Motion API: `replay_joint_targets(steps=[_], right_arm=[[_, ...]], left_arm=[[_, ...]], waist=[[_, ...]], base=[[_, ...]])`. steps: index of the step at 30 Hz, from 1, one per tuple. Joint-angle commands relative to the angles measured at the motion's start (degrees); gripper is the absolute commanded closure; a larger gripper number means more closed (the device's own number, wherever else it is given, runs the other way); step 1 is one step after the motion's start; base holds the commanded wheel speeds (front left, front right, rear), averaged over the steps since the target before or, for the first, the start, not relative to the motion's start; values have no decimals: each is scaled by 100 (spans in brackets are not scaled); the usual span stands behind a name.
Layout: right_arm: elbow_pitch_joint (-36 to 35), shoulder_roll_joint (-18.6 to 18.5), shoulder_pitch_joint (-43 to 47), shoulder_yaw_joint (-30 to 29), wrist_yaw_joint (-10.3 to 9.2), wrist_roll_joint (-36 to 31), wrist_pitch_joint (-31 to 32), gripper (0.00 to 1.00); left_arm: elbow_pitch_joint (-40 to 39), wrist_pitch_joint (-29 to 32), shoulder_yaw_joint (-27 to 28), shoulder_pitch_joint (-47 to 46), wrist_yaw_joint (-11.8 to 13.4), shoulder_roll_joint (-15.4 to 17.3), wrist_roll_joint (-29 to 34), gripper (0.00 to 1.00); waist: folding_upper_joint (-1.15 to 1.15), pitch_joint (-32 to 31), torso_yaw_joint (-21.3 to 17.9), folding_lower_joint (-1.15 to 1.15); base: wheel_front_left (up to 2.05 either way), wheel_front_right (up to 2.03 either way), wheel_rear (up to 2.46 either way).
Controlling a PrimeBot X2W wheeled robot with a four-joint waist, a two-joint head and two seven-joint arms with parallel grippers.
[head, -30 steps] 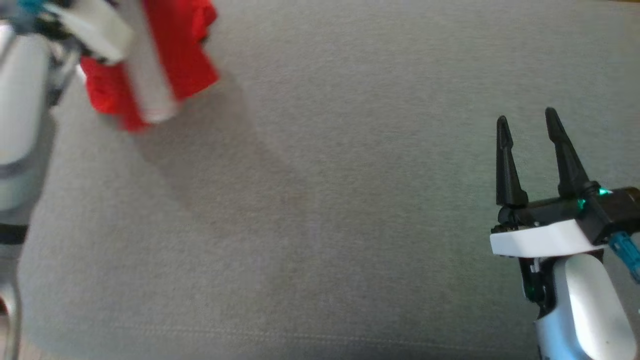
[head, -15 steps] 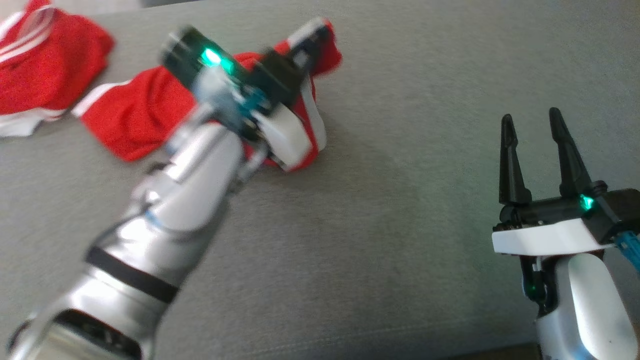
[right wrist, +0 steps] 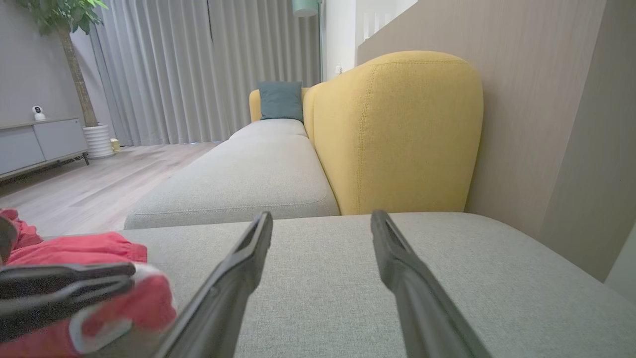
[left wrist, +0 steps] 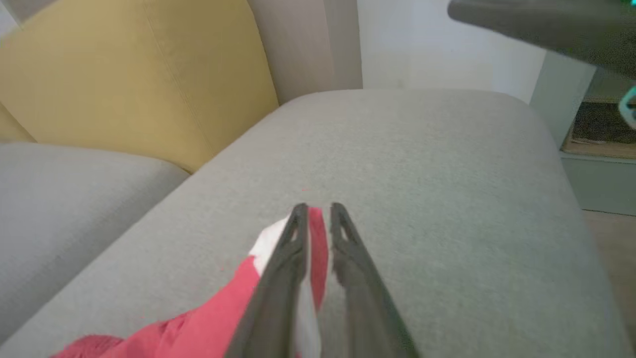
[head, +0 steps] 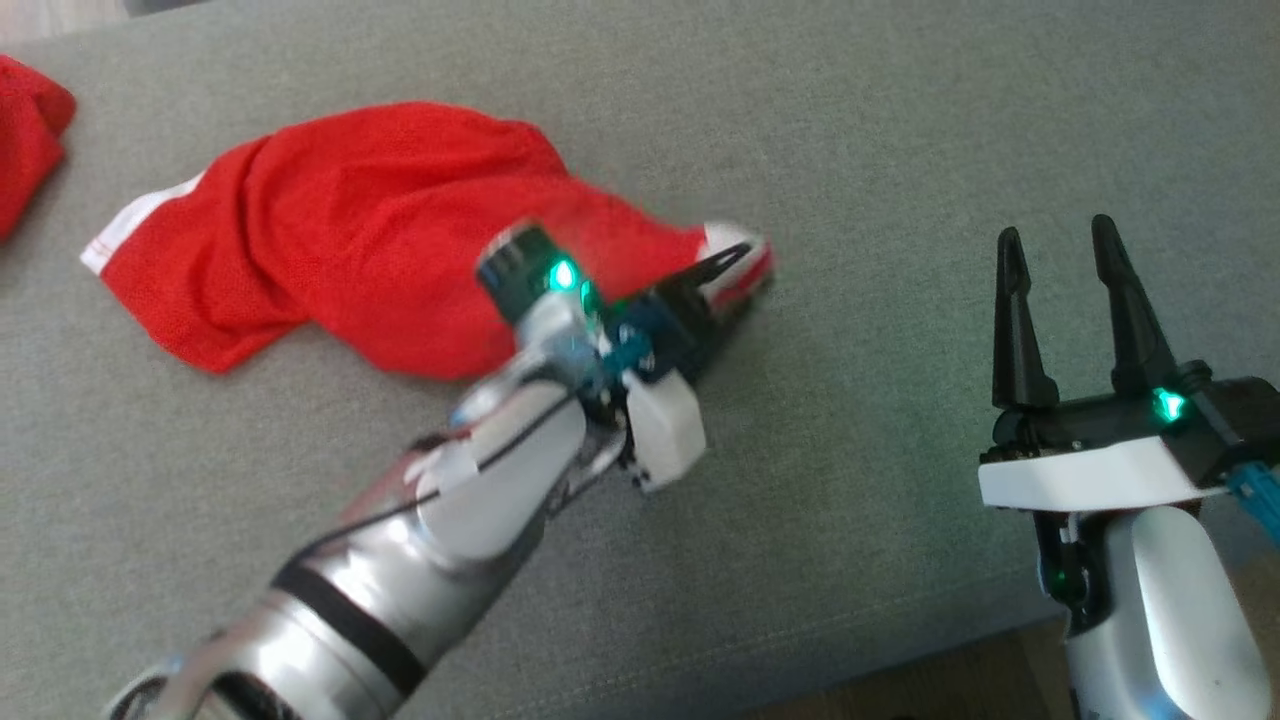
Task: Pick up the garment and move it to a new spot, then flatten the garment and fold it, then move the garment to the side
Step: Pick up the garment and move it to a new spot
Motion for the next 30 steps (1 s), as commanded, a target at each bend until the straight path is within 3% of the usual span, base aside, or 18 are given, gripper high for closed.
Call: replay_joint_targets(steps=[1, 6, 12, 23, 30], right_arm=[[-157, -19, -134, 143, -5, 21, -36, 0], [-106, -19, -67, 165, -5, 52, -36, 0], [-104, -19, -35, 157, -5, 0, -36, 0], [57, -19, 50, 76, -5, -119, -36, 0], [152, -19, 255, 79, -5, -114, -36, 0]], left_arm=[[-131, -15, 117, -148, 69, 16, -55, 0], [-119, -82, 50, 46, 351, 15, -316, 0], [-241, -124, 374, 332, 682, 25, -575, 0], [-1582, -128, 1679, 1460, 1397, 539, -673, 0], [-2286, -129, 2454, 2427, 1792, 661, -590, 0]], waist=[[0, -46, 37, 0], [0, -171, 220, 0], [0, -300, 478, 0], [0, -697, 877, 0], [0, -1033, 1110, 0]], base=[[0, 0, 0], [0, 0, 0], [0, 0, 0], [0, 0, 0], [0, 0, 0]])
